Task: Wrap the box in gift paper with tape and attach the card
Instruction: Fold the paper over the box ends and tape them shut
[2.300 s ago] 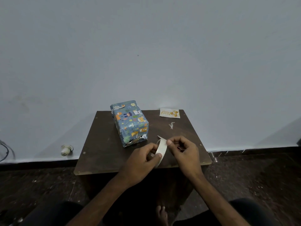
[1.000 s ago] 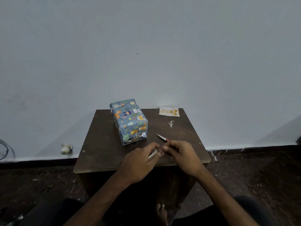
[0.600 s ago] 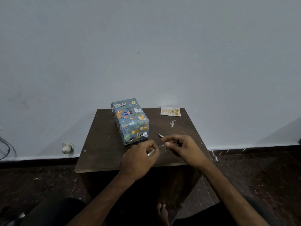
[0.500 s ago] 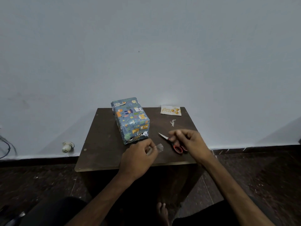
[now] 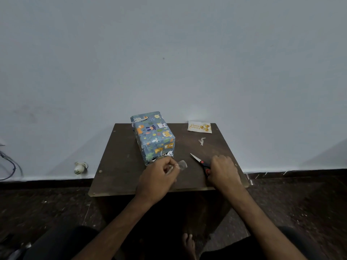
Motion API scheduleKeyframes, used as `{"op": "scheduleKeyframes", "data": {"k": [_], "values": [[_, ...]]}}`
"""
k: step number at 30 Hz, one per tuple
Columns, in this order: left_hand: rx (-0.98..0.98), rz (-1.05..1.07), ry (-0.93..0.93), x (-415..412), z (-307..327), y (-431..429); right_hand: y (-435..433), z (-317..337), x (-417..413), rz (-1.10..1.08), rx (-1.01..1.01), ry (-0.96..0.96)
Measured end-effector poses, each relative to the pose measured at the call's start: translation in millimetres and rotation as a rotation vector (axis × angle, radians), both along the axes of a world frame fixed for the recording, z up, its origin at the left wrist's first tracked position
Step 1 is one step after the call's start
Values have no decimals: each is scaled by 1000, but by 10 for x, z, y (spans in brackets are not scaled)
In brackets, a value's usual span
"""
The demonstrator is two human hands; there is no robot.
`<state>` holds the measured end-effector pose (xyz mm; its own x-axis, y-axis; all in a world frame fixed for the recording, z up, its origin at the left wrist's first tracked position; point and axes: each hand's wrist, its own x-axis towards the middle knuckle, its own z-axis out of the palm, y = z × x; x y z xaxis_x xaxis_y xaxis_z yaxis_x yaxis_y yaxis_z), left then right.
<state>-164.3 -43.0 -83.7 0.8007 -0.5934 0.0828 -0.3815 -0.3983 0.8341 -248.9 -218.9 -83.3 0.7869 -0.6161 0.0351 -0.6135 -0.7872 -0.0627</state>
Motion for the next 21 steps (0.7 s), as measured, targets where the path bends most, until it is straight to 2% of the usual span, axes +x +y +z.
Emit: {"op": "scheduleKeyframes", "data": {"k": [3,4,7,9,13,21], "values": [[-29,21,9,17,-6,13,-80,103,-46,-16,32,17],[-37,29,11,31,-10,22,-145,108,-78,-4,173,-53],[-60,44,30,72,-20,23,-249,156,-253,112,943,-305],[-70,52,43,81,-16,16,-263,160,-364,165,1129,-294],[-78,56,46,71,-20,14,-200,158,-471,216,1190,-78],[-117,59,94,76,2,15,-29,181,-393,227,1143,-31]]}}
